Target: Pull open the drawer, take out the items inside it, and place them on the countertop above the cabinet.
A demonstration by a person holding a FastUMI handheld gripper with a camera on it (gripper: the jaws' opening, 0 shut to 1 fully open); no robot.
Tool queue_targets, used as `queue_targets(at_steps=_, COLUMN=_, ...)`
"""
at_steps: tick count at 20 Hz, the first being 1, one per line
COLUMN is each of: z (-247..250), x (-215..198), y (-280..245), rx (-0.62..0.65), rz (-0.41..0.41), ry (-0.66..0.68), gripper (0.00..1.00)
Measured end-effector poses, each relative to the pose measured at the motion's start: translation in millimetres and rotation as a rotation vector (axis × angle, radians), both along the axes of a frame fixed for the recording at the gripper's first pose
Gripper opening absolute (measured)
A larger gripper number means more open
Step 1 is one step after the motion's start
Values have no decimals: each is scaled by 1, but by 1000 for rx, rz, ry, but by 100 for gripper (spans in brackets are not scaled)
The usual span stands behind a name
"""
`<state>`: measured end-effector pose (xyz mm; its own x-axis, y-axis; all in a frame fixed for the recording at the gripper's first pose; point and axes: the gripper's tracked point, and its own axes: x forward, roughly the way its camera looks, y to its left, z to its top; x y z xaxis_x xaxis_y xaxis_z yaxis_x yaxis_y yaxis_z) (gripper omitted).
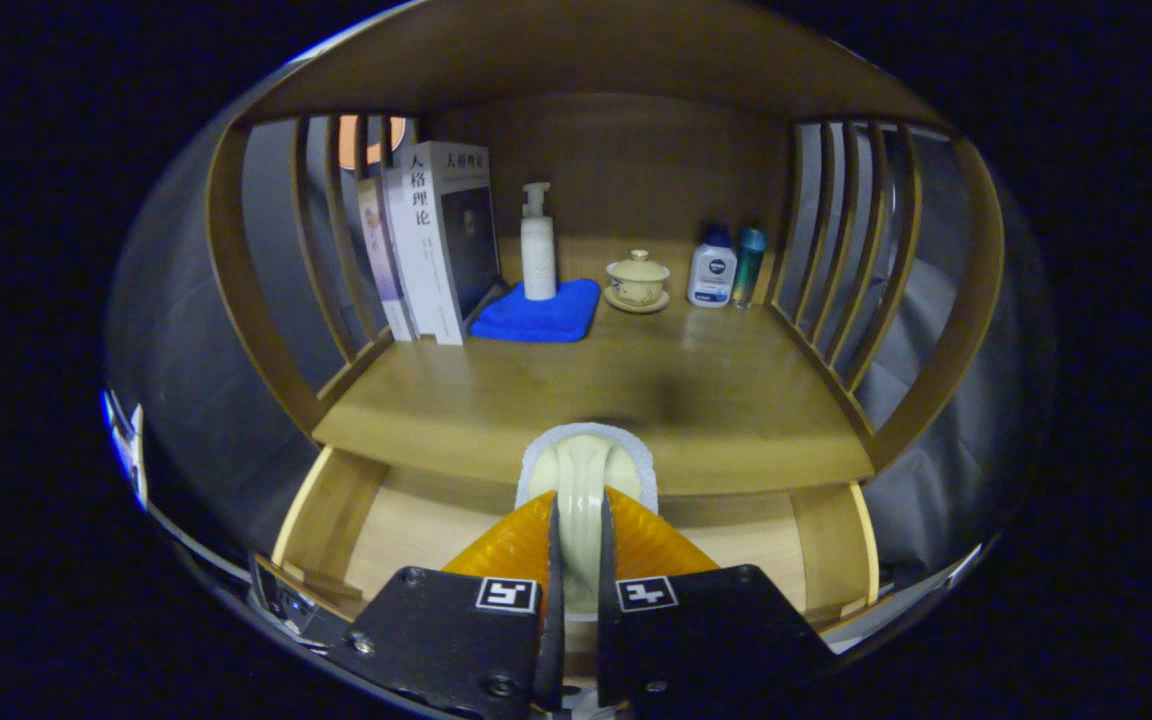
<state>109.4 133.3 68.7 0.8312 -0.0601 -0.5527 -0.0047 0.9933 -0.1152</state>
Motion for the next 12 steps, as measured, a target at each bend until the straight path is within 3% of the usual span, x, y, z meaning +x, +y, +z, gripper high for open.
queue_targets(at_steps=12, z=-3, x=94, y=-1, rx=52, rz=-49, ry=17, gripper=16)
